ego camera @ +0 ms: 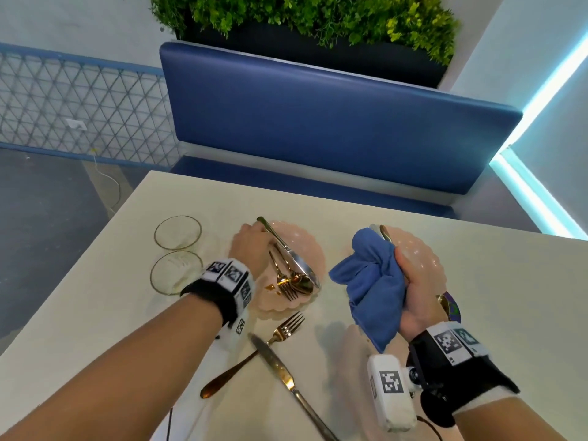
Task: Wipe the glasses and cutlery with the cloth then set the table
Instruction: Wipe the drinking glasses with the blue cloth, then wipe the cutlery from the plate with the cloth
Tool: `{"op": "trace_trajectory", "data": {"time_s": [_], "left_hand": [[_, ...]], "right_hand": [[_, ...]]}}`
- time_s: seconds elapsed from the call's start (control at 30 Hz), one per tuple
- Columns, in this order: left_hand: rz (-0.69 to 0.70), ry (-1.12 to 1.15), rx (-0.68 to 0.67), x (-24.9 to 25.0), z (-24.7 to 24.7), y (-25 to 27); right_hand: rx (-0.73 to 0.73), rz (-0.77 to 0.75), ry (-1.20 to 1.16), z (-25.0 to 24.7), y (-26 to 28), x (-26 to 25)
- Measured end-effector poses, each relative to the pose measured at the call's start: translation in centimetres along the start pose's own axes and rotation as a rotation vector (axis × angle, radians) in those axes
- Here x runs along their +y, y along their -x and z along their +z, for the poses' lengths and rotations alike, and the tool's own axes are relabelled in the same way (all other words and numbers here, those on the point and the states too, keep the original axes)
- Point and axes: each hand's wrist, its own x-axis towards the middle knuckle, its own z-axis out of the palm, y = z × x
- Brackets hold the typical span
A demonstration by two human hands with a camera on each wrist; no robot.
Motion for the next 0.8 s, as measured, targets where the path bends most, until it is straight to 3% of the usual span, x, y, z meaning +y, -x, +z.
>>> {"op": "trace_trajectory", "data": {"time_s": [0.07, 0.17, 0.27, 0.33, 0.4, 0.5, 0.6, 0.67, 0.8], "left_hand": [[0.048, -0.132, -0.139, 0.5, 1.3, -2.4], [0.106, -0.313, -0.332, 0.4, 2.5, -5.5], [0.139, -0.438, -0.404, 0.2, 3.3, -6.9], [0.173, -0.48, -0.414, 0.4, 3.7, -7.0], [0.212, -0.506, -0.417, 0.4, 3.7, -7.2], [0.28, -0.51, -0.457, 0.2, 3.4, -7.4], [0.329, -0.505, -0.472, 0.0, 2.9, -7.5], [0.334, -0.48, -0.471, -0.2, 2.6, -7.4], [0.239, -0.303, -0.486, -1.4, 1.9, -6.8]], "right_hand": [[0.149, 0.019, -0.035, -0.8, -0.1, -0.3], [0.159, -0.016, -0.092, -1.6, -0.3, 0.0], [0.347, -0.215, 0.033, -0.9, -0.6, 2.7], [0.438, -0.24, 0.019, -0.9, -1.0, 4.0], [0.371, -0.187, -0.076, -2.1, -1.1, 4.1], [0.161, 0.128, -0.196, -4.7, -1.4, 3.2], [0.046, 0.281, -0.23, -6.8, -1.0, 2.9], [0.049, 0.325, -0.208, -6.9, -1.1, 3.1], [-0.034, 0.257, -0.077, -4.6, -1.0, 2.7]]}}
